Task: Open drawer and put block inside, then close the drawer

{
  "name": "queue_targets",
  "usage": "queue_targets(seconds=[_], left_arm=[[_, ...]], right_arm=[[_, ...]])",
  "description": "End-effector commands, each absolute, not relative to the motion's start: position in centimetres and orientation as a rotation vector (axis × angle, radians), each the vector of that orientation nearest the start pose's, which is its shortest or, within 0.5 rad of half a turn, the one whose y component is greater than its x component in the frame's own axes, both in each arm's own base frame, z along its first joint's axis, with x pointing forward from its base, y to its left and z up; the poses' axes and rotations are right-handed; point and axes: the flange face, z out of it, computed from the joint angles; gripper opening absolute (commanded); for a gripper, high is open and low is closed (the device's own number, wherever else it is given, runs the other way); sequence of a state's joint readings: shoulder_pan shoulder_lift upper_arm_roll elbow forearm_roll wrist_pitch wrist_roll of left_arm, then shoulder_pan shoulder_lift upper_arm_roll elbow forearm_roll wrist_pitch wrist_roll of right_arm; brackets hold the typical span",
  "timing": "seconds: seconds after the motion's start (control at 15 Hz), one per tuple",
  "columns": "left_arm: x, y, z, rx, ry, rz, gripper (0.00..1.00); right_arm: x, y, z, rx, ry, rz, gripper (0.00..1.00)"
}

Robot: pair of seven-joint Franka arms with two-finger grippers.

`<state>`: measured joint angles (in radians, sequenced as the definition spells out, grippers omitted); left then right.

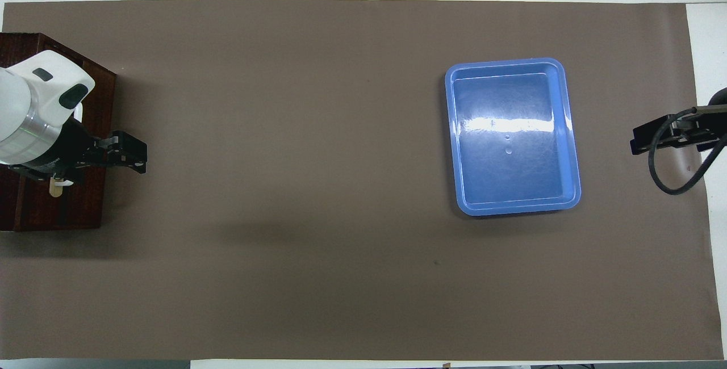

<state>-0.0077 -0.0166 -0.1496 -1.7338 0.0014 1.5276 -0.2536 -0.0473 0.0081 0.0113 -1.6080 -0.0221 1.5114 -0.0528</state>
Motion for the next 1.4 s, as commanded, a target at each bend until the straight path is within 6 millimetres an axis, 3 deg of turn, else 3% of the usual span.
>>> queue_targets(seconds=[0.0, 0.47, 1.0, 1.33], left_arm=[[52.6, -8.2, 56.8, -3.084, -0.126, 0.343, 1.0], [53.2, -7.4, 59.0, -3.108, -0.095, 0.281, 1.0], [52.8, -7.6, 59.2, -3.111, -0.1, 0.275, 1.0], [52.9, -6.6, 59.5, -3.113, -0.129, 0.254, 1.0]], right_arm=[[54.6, -2.3, 60.1, -3.14, -0.067, 0.14, 1.0], [54.7, -2.3, 60.0, -3.14, -0.067, 0.143, 1.0], [54.8, -2.3, 60.3, -3.139, -0.065, 0.133, 1.0], [54.8, -2.2, 60.3, -3.133, -0.065, 0.13, 1.0]])
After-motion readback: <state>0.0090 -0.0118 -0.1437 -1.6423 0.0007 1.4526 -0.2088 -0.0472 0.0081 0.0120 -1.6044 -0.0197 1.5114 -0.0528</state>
